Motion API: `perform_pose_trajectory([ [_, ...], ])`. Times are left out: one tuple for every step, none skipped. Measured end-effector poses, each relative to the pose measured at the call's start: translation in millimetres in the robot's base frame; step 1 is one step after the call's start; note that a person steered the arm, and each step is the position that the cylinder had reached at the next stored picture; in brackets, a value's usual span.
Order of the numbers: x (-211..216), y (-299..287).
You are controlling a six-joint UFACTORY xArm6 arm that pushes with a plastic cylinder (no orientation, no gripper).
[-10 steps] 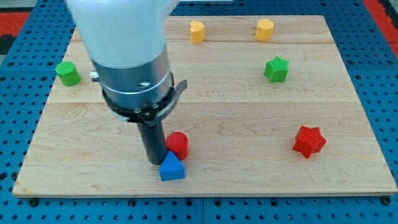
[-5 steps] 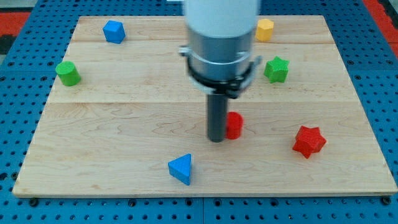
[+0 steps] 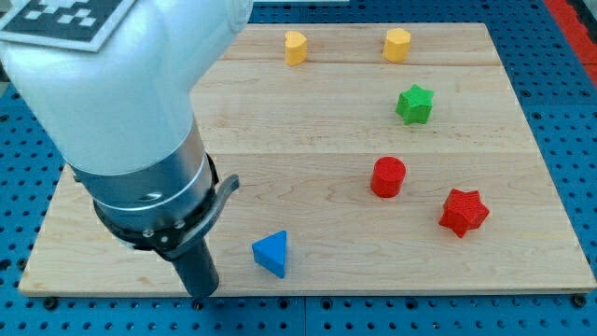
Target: Move the red circle blue triangle towards the center right side
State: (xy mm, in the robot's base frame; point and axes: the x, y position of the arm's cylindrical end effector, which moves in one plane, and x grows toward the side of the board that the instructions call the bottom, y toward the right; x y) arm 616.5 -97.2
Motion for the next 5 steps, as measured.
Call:
perform_pose_trajectory([
  [-20, 19],
  [-27, 69],
  [-55, 118],
  [-74, 172],
  [-60, 93],
])
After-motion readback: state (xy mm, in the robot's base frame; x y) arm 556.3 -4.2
